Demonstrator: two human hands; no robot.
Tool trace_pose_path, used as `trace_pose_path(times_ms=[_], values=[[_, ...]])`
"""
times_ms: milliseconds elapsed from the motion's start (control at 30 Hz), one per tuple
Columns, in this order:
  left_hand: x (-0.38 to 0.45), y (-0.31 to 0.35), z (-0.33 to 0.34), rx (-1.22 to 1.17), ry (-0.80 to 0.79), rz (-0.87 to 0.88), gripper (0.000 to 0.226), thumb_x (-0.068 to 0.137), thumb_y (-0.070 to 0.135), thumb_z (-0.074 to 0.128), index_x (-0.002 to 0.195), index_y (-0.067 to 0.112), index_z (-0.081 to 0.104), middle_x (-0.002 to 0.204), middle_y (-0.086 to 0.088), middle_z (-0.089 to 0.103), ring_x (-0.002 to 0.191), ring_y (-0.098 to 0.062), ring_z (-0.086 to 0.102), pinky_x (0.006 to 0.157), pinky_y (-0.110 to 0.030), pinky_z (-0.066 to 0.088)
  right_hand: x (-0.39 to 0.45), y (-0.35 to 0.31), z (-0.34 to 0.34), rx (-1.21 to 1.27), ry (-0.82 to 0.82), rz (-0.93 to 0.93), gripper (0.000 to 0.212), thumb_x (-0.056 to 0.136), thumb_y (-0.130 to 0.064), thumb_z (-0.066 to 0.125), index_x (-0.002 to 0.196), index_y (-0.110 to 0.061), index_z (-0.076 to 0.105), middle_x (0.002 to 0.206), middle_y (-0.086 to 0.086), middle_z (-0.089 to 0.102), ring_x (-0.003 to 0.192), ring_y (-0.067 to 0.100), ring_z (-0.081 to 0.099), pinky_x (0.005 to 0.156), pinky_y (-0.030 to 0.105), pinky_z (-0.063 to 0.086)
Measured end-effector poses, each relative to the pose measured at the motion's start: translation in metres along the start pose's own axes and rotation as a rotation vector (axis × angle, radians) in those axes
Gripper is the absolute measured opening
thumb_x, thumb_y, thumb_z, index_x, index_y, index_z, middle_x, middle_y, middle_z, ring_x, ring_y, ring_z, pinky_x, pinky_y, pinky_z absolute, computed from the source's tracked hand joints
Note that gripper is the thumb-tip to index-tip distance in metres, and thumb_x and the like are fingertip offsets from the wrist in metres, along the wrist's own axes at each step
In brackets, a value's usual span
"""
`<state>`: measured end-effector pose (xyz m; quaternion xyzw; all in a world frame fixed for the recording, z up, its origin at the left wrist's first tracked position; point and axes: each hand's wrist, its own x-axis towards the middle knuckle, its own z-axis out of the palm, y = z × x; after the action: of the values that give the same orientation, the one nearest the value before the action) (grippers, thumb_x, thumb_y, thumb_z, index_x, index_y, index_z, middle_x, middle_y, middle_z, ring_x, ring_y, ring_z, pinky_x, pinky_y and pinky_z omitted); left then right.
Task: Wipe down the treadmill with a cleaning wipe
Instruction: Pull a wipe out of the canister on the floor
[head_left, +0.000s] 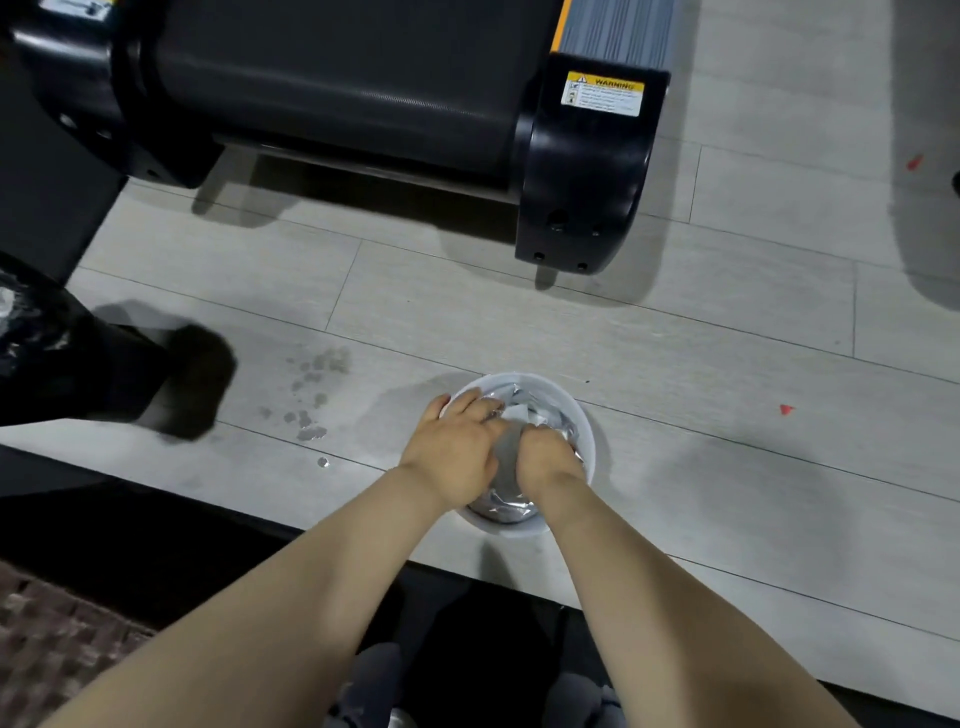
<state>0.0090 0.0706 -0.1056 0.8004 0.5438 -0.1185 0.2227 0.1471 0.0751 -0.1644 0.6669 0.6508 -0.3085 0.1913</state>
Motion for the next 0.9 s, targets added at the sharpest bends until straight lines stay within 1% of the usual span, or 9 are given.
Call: trace_pose_path(times_ms=[100,267,367,433,533,633,700,800,900], values=[[0.004,-0.004,0.003,-0.054,-0.003,-0.025,0.049,0.098,0.028,0.044,0.147,0.031,0.04,0.159,0.012,0.025,0.15,-0.015,0.011,0.12,-0.036,0.003,0.008,0.0,0.01,-0.016,0.037,-0.008,0.035,0.096,-0.004,0.041,0.129,-0.005,0.054,0.132,0.013,0.056,0.12,0.029,0.056,0.095,0.036,0.049],[0.0,-0.011,0.009,-0.084,0.077,-0.037,0.047,0.098,0.023,0.041,0.144,0.034,0.045,0.157,0.014,0.031,0.145,-0.011,0.022,0.118,-0.033,0.009,0.011,0.0,0.012,-0.137,0.022,-0.019,0.039,0.095,0.001,0.044,0.132,-0.002,0.053,0.135,0.015,0.053,0.122,0.031,0.056,0.098,0.039,0.049],[-0.002,-0.014,0.007,-0.082,0.079,-0.014,0.047,0.097,0.023,0.044,0.142,0.033,0.047,0.154,0.015,0.035,0.145,-0.01,0.023,0.117,-0.03,0.008,0.009,-0.003,0.013,-0.215,-0.007,-0.021,0.038,0.097,0.001,0.042,0.132,-0.003,0.055,0.135,0.014,0.056,0.126,0.031,0.053,0.098,0.04,0.047],[-0.002,-0.017,0.002,-0.079,0.083,-0.006,0.047,0.098,0.023,0.043,0.143,0.035,0.046,0.153,0.016,0.038,0.145,-0.01,0.022,0.115,-0.027,0.007,0.011,-0.003,0.014,-0.233,-0.009,-0.027,0.039,0.097,0.0,0.042,0.136,-0.002,0.051,0.137,0.015,0.054,0.127,0.032,0.052,0.099,0.041,0.045],[-0.002,-0.02,0.0,-0.131,0.106,-0.023,0.049,0.098,0.021,0.043,0.143,0.039,0.046,0.148,0.017,0.044,0.142,-0.008,0.026,0.113,-0.025,0.01,0.016,0.0,0.011,-0.172,0.016,-0.04,0.044,0.097,-0.002,0.044,0.141,-0.003,0.041,0.139,0.015,0.052,0.123,0.033,0.055,0.097,0.042,0.046],[0.0,-0.022,0.004,-0.214,0.103,-0.07,0.049,0.095,0.02,0.044,0.14,0.04,0.05,0.146,0.015,0.047,0.14,-0.008,0.03,0.113,-0.026,0.015,0.018,0.001,0.007,-0.116,-0.042,-0.01,0.041,0.099,-0.004,0.042,0.139,-0.004,0.047,0.14,0.014,0.053,0.126,0.032,0.054,0.102,0.042,0.043],[0.0,-0.022,0.007,-0.238,0.088,-0.09,0.048,0.094,0.021,0.045,0.139,0.038,0.051,0.146,0.014,0.046,0.139,-0.008,0.032,0.114,-0.029,0.018,0.017,0.0,0.009,-0.118,-0.035,0.003,0.04,0.099,-0.002,0.039,0.137,-0.004,0.05,0.137,0.015,0.055,0.125,0.034,0.055,0.101,0.043,0.044],[-0.004,-0.023,0.01,-0.267,0.092,-0.108,0.05,0.093,0.019,0.048,0.139,0.037,0.051,0.147,0.014,0.045,0.139,-0.009,0.033,0.113,-0.029,0.018,0.015,0.001,0.011,-0.041,-0.007,0.037,0.044,0.096,-0.001,0.036,0.139,-0.007,0.044,0.135,0.016,0.056,0.123,0.037,0.054,0.098,0.045,0.045],[-0.003,-0.024,0.011,-0.258,0.087,-0.128,0.05,0.094,0.018,0.047,0.14,0.036,0.05,0.149,0.014,0.043,0.14,-0.008,0.032,0.112,-0.028,0.018,0.012,0.0,0.007,-0.021,-0.021,0.049,0.04,0.097,-0.002,0.041,0.137,-0.003,0.046,0.133,0.016,0.057,0.122,0.034,0.055,0.096,0.04,0.045]])
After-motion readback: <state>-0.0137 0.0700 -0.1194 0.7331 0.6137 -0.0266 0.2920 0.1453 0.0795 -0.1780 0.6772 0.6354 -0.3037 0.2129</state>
